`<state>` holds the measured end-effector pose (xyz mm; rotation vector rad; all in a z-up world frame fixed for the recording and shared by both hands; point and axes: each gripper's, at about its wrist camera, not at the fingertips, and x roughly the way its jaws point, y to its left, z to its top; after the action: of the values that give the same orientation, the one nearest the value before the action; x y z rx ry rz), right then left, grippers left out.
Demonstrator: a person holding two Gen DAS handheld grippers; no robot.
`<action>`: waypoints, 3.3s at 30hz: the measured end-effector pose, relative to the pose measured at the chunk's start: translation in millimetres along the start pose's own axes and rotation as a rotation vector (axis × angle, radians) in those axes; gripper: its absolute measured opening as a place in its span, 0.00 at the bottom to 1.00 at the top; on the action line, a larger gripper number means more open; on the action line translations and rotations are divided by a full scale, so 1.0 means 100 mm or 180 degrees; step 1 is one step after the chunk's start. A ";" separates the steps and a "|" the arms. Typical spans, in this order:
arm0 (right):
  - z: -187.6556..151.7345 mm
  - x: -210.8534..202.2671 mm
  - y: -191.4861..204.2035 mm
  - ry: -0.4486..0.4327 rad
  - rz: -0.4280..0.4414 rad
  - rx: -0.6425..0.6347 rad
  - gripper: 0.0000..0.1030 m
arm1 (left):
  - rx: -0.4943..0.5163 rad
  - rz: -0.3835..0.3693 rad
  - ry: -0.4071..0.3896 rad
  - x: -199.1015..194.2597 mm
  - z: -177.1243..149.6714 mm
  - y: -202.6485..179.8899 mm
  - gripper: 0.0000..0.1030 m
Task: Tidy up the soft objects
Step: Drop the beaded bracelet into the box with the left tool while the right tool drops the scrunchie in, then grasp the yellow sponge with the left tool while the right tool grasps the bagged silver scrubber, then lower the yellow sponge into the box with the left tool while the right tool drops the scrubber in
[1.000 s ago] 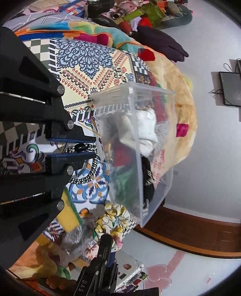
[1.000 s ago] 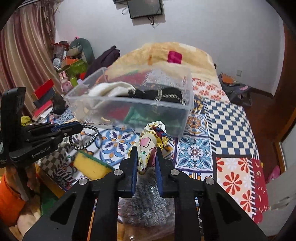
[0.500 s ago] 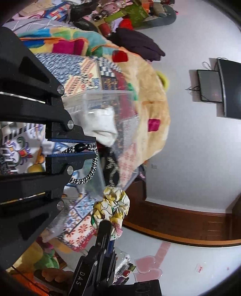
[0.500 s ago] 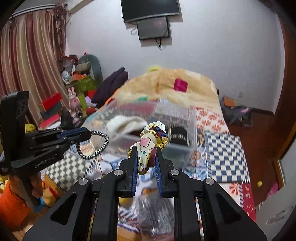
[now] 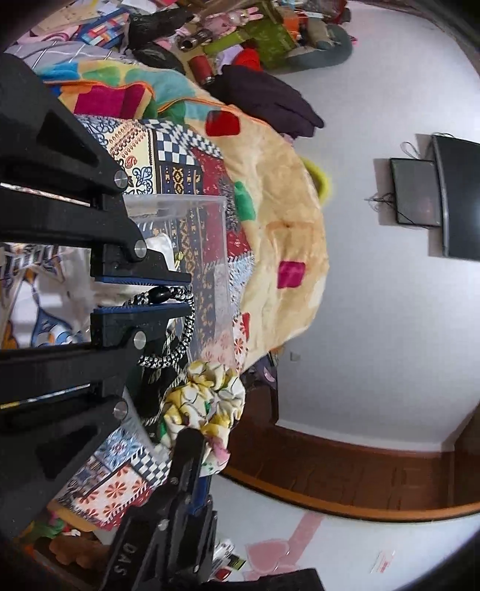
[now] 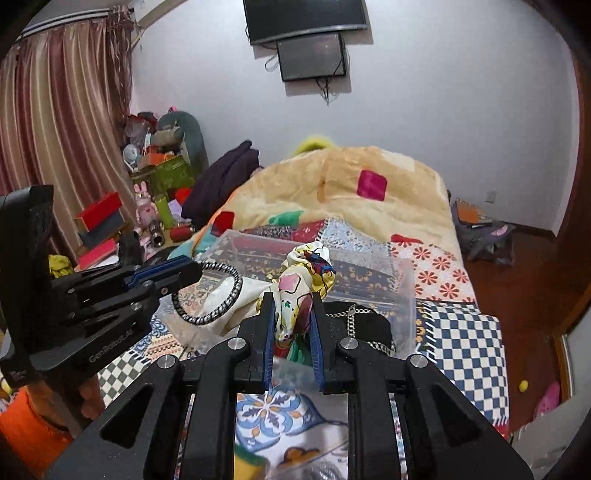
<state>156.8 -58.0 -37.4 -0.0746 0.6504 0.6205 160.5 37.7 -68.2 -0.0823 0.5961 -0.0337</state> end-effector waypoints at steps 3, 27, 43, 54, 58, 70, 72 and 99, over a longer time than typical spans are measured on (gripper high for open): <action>0.01 0.15 -0.02 0.0147 -0.0019 0.0012 0.15 | -0.0063 0.0012 0.0127 0.20 0.00 0.07 0.08; -0.13 0.01 -0.17 0.0238 -0.0654 -0.0122 0.74 | 0.0067 0.0027 0.0143 -0.03 -0.09 -0.08 0.67; -0.68 -0.60 -0.11 0.0149 -0.0627 -0.0088 0.85 | 0.0288 -0.0343 0.0299 -0.54 -0.62 -0.54 0.96; -1.25 -0.44 -0.28 0.0622 -0.0294 0.0294 0.82 | 0.0303 -0.0425 0.0734 -0.23 -1.09 -0.76 0.96; -1.37 -0.34 -0.31 0.0829 -0.0155 0.0411 0.65 | 0.0309 -0.0476 0.0800 -0.16 -1.19 -0.79 0.86; -1.35 -0.36 -0.21 0.0744 -0.0186 0.0332 0.28 | 0.0214 -0.0595 0.0705 -0.24 -1.16 -0.71 0.61; -1.30 -0.38 -0.22 0.0699 -0.0208 0.0332 0.28 | 0.0204 -0.0593 0.0655 -0.28 -1.11 -0.68 0.61; -0.07 -0.30 -0.13 -0.0198 -0.0284 0.0252 0.28 | 0.0147 -0.0156 -0.0025 -0.15 0.02 -0.18 0.61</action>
<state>141.3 -86.2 -26.9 -0.0103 0.6076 0.5086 149.2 21.1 -56.5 -0.0521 0.5852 -0.0947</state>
